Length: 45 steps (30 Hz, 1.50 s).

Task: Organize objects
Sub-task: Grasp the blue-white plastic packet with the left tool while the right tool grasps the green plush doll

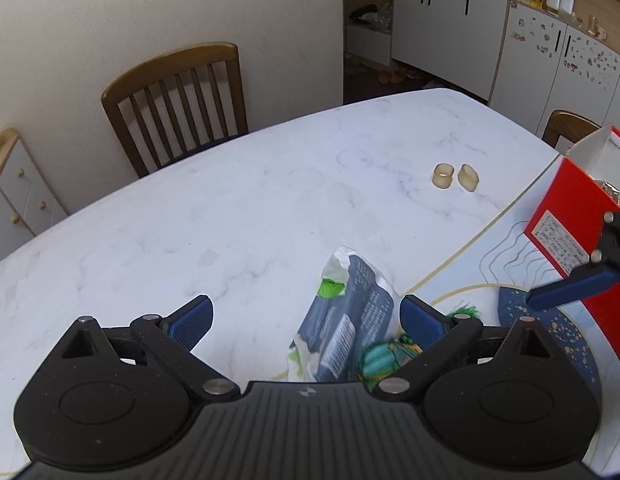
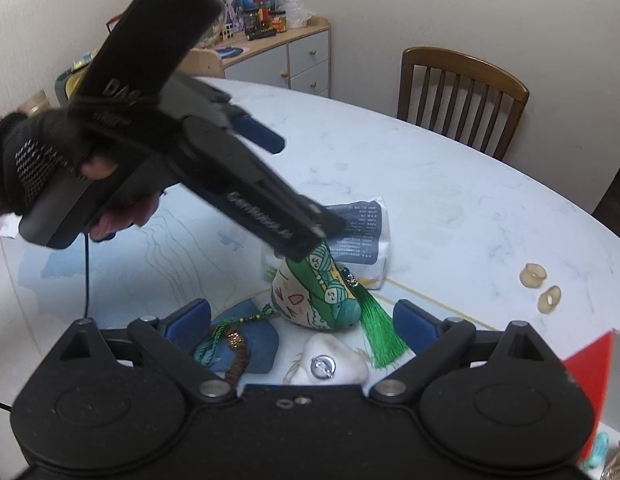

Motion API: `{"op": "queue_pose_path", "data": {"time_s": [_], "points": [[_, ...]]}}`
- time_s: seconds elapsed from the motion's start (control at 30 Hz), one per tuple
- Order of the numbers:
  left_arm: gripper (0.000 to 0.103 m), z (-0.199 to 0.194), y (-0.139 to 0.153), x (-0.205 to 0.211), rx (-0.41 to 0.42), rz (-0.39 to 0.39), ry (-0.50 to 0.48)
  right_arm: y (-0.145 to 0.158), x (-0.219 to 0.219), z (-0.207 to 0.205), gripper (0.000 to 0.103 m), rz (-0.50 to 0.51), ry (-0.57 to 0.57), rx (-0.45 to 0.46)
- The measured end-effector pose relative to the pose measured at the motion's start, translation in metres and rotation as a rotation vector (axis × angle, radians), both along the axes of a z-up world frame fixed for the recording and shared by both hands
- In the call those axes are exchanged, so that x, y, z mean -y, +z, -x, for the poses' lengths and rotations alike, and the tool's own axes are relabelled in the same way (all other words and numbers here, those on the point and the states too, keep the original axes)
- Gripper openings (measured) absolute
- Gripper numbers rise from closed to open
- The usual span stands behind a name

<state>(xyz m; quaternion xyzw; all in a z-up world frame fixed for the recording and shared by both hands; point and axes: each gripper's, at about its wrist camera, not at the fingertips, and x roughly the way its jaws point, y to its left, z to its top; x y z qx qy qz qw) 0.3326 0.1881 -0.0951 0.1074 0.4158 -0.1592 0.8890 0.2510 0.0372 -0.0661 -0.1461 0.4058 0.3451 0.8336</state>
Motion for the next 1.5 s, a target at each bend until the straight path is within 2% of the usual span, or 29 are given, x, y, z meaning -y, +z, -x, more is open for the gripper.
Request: {"op": "queue_pose_path", "data": {"time_s": [0.27, 0.4, 0.67, 0.9, 0.97, 1.03, 1.23, 1.33, 1.5], "points": [[0.1, -0.035, -0.02, -0.002, -0.112, 0.089, 0.026, -0.022, -0.012, -0.016, 0.094, 0.031, -0.016, -0.014], [0.1, -0.044, -0.03, 0.003, -0.147, 0.094, 0.029, -0.032, -0.017, -0.02, 0.09, 0.045, -0.015, -0.019], [0.1, -0.05, -0.043, 0.01, -0.165, 0.087, 0.036, -0.047, -0.027, -0.028, 0.086, 0.04, -0.05, -0.042], [0.098, -0.05, -0.05, 0.008, -0.177, 0.094, 0.043, -0.057, -0.038, -0.025, 0.084, 0.074, -0.057, -0.017], [0.092, -0.05, -0.05, 0.006, -0.183, 0.108, 0.053, -0.06, -0.039, -0.025, 0.082, 0.086, -0.061, -0.012], [0.078, -0.05, -0.048, 0.003, -0.192, 0.137, 0.062, -0.062, -0.04, -0.025, 0.081, 0.097, -0.063, -0.008], [0.053, -0.048, -0.043, -0.002, -0.207, 0.166, 0.064, -0.064, -0.041, -0.025, 0.073, 0.107, -0.073, -0.001], [0.044, -0.046, -0.04, -0.001, -0.194, 0.152, 0.057, -0.064, -0.042, -0.023, 0.068, 0.112, -0.072, 0.008], [0.039, -0.041, -0.031, -0.009, -0.181, 0.152, 0.074, -0.061, -0.042, -0.018, 0.065, 0.103, -0.08, 0.019]]}}
